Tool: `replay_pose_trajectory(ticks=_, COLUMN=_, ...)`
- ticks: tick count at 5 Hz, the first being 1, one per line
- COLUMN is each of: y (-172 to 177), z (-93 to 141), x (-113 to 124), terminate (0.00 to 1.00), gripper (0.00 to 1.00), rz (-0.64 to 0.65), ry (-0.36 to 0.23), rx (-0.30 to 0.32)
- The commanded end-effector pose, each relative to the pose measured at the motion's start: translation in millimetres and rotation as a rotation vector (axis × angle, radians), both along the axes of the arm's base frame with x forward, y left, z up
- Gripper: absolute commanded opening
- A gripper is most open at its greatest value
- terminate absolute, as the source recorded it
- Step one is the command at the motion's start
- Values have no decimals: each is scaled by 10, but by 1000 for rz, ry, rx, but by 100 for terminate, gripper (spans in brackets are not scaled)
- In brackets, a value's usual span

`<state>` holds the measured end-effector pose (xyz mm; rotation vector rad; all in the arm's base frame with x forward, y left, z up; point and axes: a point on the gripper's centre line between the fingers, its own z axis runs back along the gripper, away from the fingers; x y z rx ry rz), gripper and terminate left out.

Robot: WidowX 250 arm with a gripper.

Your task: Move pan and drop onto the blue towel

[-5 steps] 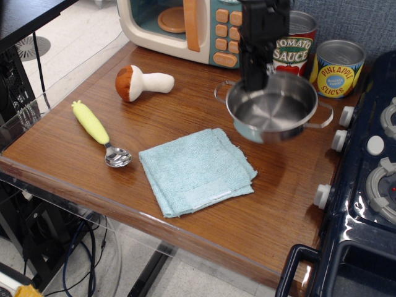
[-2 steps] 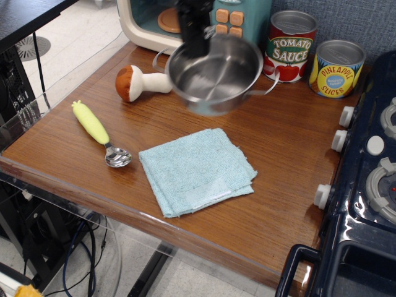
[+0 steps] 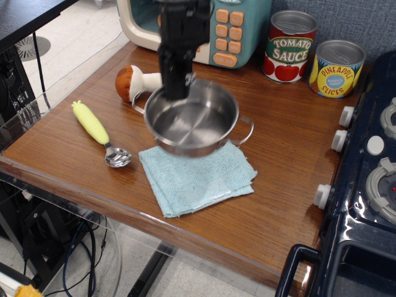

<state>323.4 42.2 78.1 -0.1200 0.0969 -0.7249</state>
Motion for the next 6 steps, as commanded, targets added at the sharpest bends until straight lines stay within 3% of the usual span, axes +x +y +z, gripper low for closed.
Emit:
replay_pose_trajectory(ticks=1, y=106, z=-115, x=-261, terminate=0, gripper=0, rz=7, ry=57, rx=29)
replay_pose_trajectory(ticks=2, y=91, z=-228, x=-251, terminate=0, gripper=0, rz=1, ry=77, rx=13)
replay_pose_trajectory(ticks=4, y=25, z=-235, x=-212, terminate=0, gripper=0, rz=-31, ry=56, rx=-18)
replay_pose_trajectory(ticks=5, y=20, z=-240, x=-198, terminate=0, gripper=100, rz=-31, ry=62, rx=-11)
replay_pose_trajectory(ticks=6, y=23, z=-248, x=-202, terminate=0, gripper=100, rz=-23, ry=64, rx=-1)
